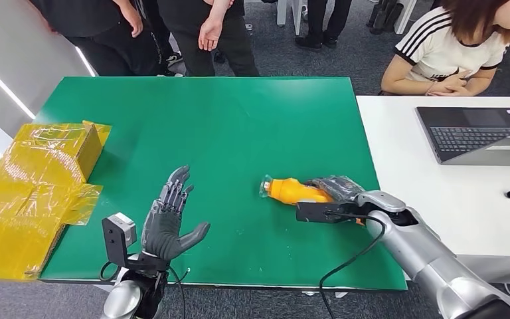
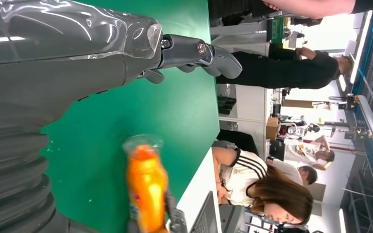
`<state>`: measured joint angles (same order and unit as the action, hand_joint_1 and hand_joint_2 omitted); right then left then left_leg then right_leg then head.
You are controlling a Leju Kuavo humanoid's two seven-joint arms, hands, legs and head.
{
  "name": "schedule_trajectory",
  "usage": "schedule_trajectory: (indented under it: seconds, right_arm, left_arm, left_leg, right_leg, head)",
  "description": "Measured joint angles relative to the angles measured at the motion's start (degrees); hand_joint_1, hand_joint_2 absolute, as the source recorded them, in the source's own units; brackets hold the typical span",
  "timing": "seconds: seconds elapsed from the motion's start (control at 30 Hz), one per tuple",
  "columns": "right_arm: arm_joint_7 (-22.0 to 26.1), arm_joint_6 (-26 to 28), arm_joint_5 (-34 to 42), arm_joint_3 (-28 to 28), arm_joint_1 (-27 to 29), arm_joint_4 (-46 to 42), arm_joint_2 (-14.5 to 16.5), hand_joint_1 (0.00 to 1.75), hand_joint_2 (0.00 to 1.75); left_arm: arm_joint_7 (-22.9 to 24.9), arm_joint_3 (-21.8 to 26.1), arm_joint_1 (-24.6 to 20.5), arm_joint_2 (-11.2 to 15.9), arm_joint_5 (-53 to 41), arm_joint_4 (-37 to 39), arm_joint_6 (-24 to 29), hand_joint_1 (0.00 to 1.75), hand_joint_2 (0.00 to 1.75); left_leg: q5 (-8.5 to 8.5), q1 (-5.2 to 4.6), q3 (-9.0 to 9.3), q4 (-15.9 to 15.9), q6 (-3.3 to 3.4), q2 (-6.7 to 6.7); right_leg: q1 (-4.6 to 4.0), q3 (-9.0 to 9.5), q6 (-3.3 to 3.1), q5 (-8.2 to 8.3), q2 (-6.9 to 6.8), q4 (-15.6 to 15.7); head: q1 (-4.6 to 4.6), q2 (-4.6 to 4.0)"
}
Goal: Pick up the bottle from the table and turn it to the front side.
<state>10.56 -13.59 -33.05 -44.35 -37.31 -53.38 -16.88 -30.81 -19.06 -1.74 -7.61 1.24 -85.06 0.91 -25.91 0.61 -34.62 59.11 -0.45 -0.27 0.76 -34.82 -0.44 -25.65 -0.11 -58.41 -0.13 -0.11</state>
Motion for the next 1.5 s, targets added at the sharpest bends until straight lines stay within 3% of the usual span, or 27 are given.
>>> schedule_trajectory:
  seconds: [0.2, 0.33, 0.5, 0.77, 0.9, 1.07, 1.33, 1.5]
  right_arm:
    - [9.62, 2.55, 11.10, 6.83, 6.11, -5.73, 0.86, 1.75, 1.75]
    - [15.95, 4.36, 18.19, 13.27, 11.11, -11.57, 3.85, 1.75, 1.75]
    - [18.18, 5.38, 19.78, 19.56, 16.57, -18.67, 8.00, 1.75, 1.75]
    - [19.24, 4.47, 20.23, 24.82, 18.98, -23.19, 11.95, 1.75, 1.75]
    - [19.98, 3.71, 19.16, 25.31, 18.52, -22.77, 14.15, 1.75, 1.75]
    - [20.23, 3.58, 15.94, 22.75, 13.46, -16.76, 18.63, 1.75, 1.75]
    - [19.48, 4.33, 14.40, 18.05, 6.06, -7.42, 23.98, 1.75, 1.75]
    - [19.27, 4.51, 14.11, 16.41, 3.11, -3.70, 25.99, 1.75, 1.75]
  left_arm:
    - [-1.30, 0.72, 0.64, 0.42, -0.09, -0.40, 0.07, 0.00, 1.75]
    - [-2.23, 0.85, -0.75, 0.73, -0.55, -0.38, 0.46, 0.00, 1.75]
    - [-2.84, 1.26, -2.18, 1.16, -1.38, -0.38, 1.09, 0.00, 1.75]
    - [-2.67, 1.83, -2.50, 1.56, -2.23, -0.40, -0.59, 0.00, 1.75]
    - [-2.14, 1.83, -4.47, 1.84, -2.68, -0.38, -4.56, 0.00, 1.75]
    - [0.36, 1.34, -12.01, 1.66, -0.10, 0.58, -10.60, 0.00, 1.75]
    - [3.86, 0.25, -19.73, 0.58, 6.54, 2.69, -15.98, 0.00, 1.75]
    - [4.72, 0.15, -21.97, 0.01, 8.47, 3.40, -16.95, 0.00, 1.75]
  left_leg:
    - [-0.01, 0.01, -0.05, -0.01, 0.00, -0.06]
    - [0.00, 0.02, -0.06, -0.03, -0.01, -0.10]
    - [0.00, 0.02, -0.06, -0.04, -0.01, -0.08]
    - [0.00, 0.00, -0.06, -0.02, -0.01, -0.02]
    - [0.02, 0.02, -0.07, -0.02, -0.02, -0.02]
    - [0.15, 0.04, -0.05, -0.03, -0.15, 0.02]
    - [0.22, 0.03, -0.09, -0.02, -0.15, 0.03]
    - [0.22, 0.03, -0.11, -0.02, -0.14, 0.01]
  right_leg:
    - [0.00, -0.05, 0.00, -0.02, -0.06, 0.00]
    - [-0.02, -0.06, -0.02, -0.03, -0.11, -0.01]
    - [-0.03, -0.07, -0.02, -0.03, -0.08, -0.01]
    - [-0.01, -0.06, -0.01, -0.02, -0.02, 0.00]
    - [-0.01, -0.07, -0.03, -0.01, -0.03, -0.01]
    - [-0.02, -0.13, -0.14, 0.09, 0.04, -0.08]
    - [-0.03, -0.19, -0.16, 0.12, 0.06, -0.13]
    - [-0.02, -0.20, -0.16, 0.12, 0.03, -0.12]
  head:
    - [-0.01, 0.00]
    - [-0.01, 0.01]
    - [-0.01, 0.00]
    - [-0.01, 0.01]
    - [-0.01, 0.01]
    - [-0.01, 0.00]
    - [-0.01, 0.00]
    - [0.00, 0.01]
